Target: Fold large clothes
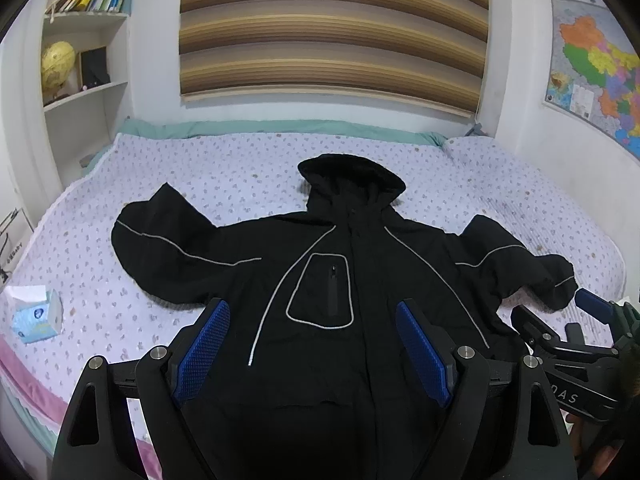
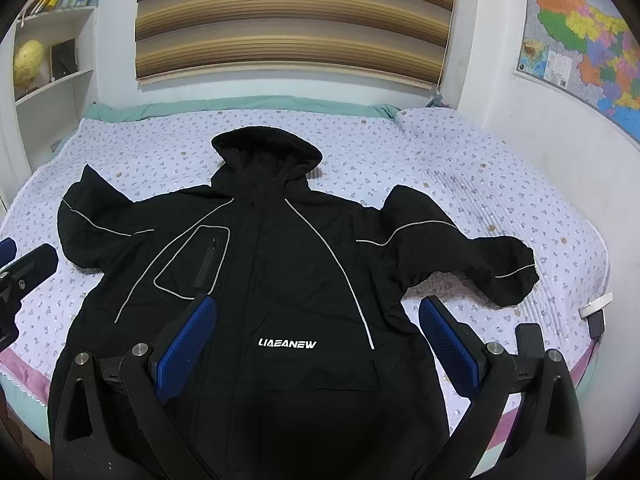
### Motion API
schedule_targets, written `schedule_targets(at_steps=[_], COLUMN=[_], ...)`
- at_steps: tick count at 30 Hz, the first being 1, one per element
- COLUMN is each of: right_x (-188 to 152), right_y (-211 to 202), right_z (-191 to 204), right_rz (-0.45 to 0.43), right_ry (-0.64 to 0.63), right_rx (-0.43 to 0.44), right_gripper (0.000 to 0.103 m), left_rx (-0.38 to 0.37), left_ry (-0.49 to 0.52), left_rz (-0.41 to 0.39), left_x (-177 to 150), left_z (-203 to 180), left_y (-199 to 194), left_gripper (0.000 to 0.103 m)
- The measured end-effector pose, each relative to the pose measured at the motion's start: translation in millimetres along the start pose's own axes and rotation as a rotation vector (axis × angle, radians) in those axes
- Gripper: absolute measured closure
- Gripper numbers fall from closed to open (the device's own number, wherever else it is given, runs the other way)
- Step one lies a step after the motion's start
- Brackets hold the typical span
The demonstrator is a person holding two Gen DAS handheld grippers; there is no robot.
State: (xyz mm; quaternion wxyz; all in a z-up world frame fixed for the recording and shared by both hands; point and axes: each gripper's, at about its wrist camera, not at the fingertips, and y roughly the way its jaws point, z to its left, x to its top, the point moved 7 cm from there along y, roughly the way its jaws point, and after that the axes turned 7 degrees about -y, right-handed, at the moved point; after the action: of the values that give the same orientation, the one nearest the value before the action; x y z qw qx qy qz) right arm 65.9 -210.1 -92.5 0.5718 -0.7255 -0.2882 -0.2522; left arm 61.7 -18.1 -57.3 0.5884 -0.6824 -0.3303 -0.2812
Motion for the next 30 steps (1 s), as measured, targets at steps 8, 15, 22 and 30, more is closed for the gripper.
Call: schedule_targets(at_steps=[8,15,22,30], right_x=[-0.1,-0.8,-5.3,-5.0], right_y=[3.2,4.4,12.4,22.7], right_z=[3.0,3.2,-17.8,-63.1], right_rz=[0.006,0.006,0.013,0.012], right_ry=[0.002,0.004,0.036,0.106], right_rx=[0.005,0.003,-0.004,-0.015], right_gripper=[0.001,0.001,0.001,0.001], left_rx=[-0.001,0.0,0.001,-0.04], left_ry=[0.0,0.002,0.002,0.044], left_rz=[0.013,0.022,0.03,-0.006], left_x=[-4.2,-3.6,-1.2,16.8], left_z=[-0.7,-3.5,-19.2,-62.8], left_y=[4.3,8.5,17.9,15.3], left_gripper=[0.017,0.017,0.017,0.017])
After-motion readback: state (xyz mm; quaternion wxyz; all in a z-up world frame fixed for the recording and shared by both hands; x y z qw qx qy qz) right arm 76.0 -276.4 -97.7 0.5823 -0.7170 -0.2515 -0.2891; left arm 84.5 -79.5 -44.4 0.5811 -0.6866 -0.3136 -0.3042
